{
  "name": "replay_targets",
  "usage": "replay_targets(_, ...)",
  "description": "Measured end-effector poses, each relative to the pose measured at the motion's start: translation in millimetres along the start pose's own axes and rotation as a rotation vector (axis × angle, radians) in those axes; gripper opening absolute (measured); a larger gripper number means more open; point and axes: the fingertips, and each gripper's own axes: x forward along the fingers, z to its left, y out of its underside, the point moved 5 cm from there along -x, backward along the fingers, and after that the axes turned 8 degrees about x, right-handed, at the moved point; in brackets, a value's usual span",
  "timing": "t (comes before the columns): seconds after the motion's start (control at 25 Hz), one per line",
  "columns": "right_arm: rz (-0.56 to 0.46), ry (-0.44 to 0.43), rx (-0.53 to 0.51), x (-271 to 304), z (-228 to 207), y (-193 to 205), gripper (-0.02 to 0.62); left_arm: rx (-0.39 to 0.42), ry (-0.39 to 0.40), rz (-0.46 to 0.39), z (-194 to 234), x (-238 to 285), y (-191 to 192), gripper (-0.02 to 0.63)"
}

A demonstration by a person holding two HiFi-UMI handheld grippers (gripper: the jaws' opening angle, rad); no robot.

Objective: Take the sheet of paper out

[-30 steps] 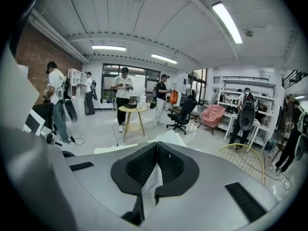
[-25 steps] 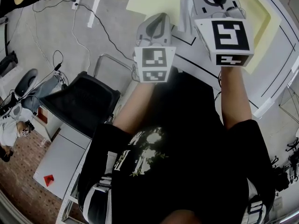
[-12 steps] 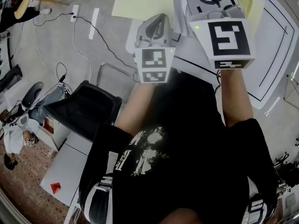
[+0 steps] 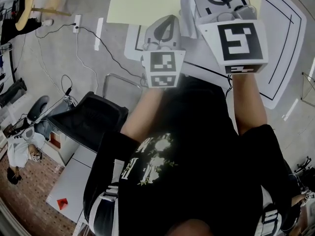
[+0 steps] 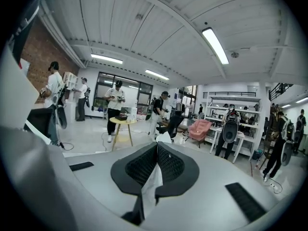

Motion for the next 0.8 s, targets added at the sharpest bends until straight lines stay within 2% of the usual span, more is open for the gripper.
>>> replay_targets(0.8,-0.005,0.179,-0.005,-97,-57,22,0.003,0.089,0.169,-0.054,-102,18,-17,0.003)
